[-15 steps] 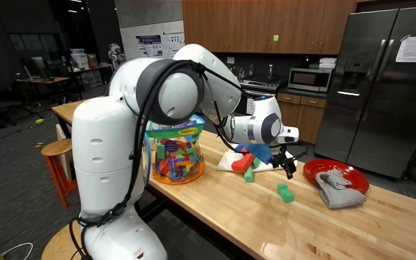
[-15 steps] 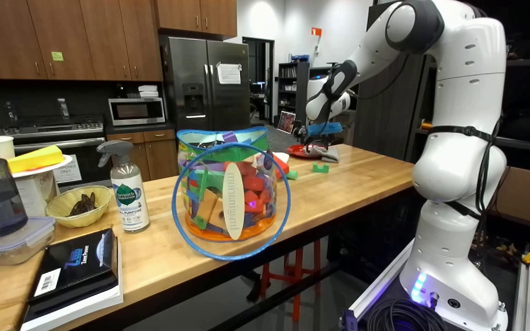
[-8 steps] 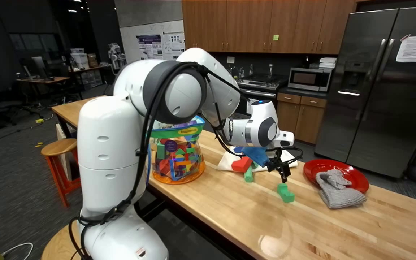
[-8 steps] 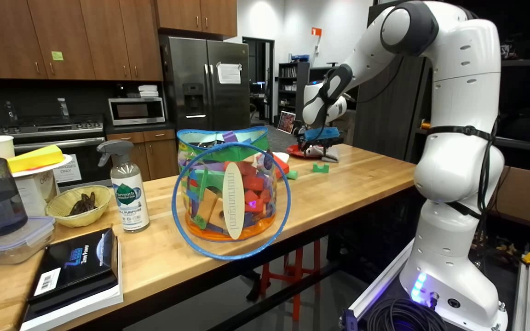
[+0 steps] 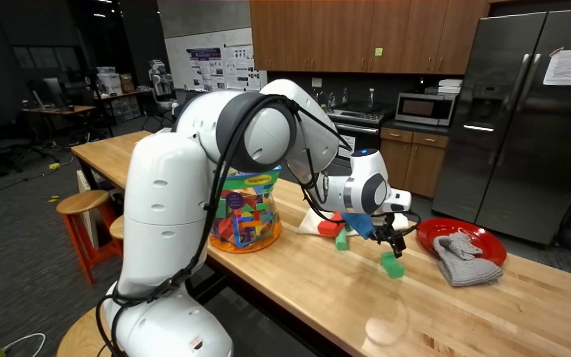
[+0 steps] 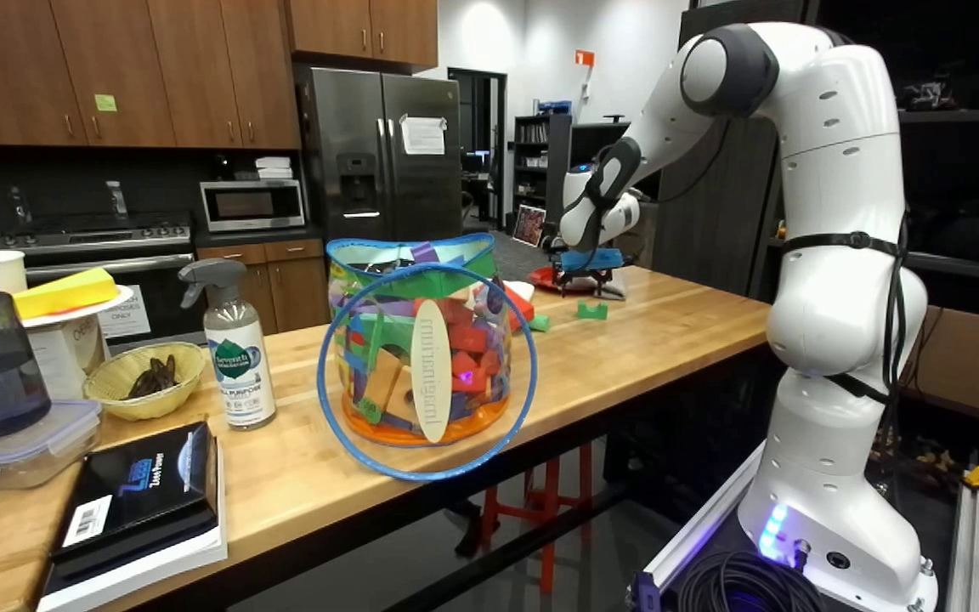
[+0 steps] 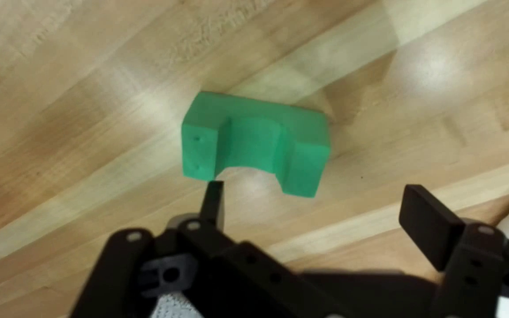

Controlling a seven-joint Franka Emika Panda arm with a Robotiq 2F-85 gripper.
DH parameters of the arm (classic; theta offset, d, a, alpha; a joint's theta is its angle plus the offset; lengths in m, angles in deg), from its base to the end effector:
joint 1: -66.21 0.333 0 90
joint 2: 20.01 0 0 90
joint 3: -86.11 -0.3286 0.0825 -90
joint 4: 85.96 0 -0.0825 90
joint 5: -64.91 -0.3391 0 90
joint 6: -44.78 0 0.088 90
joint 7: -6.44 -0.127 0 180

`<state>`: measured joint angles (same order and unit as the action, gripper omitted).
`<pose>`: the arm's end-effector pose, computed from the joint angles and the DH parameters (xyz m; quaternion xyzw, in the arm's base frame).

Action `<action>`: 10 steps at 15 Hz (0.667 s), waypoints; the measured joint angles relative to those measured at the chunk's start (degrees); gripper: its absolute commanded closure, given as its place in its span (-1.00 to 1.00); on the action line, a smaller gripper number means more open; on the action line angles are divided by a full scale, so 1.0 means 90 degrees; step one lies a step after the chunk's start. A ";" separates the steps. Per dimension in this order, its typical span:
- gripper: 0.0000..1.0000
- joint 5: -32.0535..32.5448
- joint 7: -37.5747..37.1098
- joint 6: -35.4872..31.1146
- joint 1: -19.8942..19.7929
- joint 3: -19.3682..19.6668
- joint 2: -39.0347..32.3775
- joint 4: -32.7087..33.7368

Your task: Put one green block in the clear bag.

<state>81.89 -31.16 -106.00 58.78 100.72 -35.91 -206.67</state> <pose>0.5397 -0.2075 0.3393 0.9108 -0.3751 0.1379 0.1035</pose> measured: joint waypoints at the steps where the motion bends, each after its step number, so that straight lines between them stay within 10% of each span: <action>1: -1.00 0.0000 -0.0055 -0.0088 0.0028 0.0089 -0.0045 0.0044; 10: -1.00 -0.0056 -0.0185 -0.0174 0.0227 0.0255 -0.0282 0.0149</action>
<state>81.39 -32.83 -107.57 60.83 103.01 -38.45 -205.33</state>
